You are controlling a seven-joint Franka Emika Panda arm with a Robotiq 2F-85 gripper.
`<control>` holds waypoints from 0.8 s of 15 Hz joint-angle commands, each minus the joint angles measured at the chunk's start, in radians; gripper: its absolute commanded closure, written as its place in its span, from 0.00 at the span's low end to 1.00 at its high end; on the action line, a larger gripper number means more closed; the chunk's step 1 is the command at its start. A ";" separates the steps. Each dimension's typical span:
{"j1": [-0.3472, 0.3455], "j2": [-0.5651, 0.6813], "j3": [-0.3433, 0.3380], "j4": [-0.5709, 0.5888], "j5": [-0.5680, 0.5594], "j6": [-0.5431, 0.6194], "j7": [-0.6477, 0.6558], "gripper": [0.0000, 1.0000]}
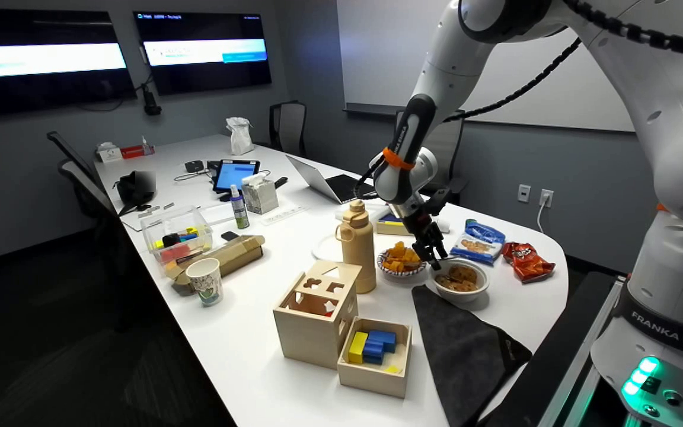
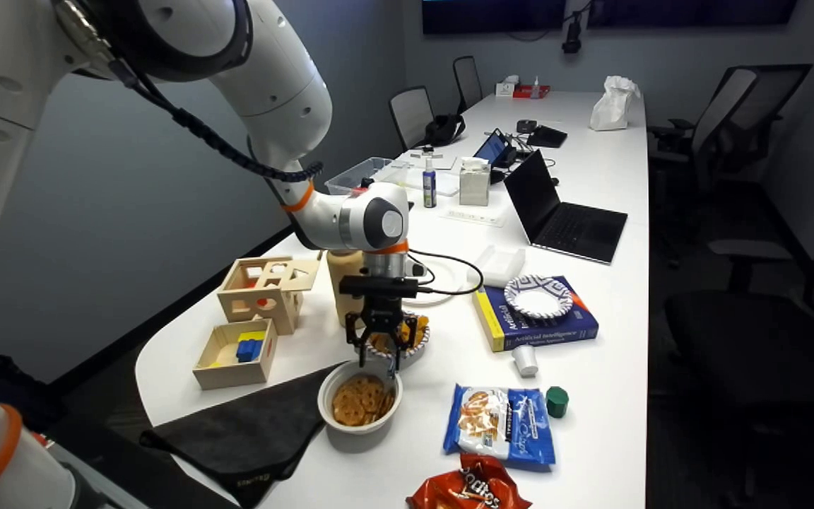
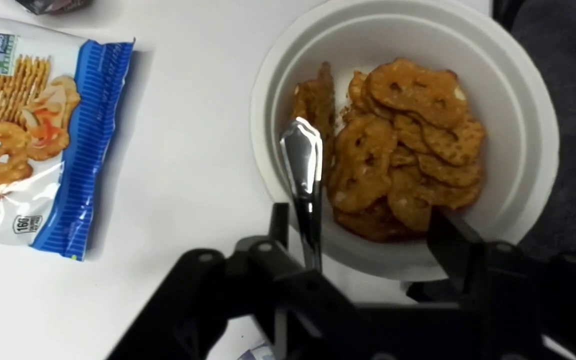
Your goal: Stir inside the white bowl with the kitchen utensil
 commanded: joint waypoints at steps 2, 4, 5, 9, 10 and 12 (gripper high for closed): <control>-0.013 -0.007 0.005 -0.004 0.015 0.011 -0.010 0.00; -0.004 -0.024 0.000 -0.022 0.004 0.014 0.005 0.00; 0.003 -0.036 -0.004 -0.033 -0.002 0.013 0.016 0.00; 0.026 -0.090 -0.016 -0.084 -0.017 0.012 0.066 0.00; 0.033 -0.107 -0.021 -0.099 -0.019 0.009 0.089 0.00; 0.047 -0.140 -0.031 -0.130 -0.025 0.008 0.133 0.00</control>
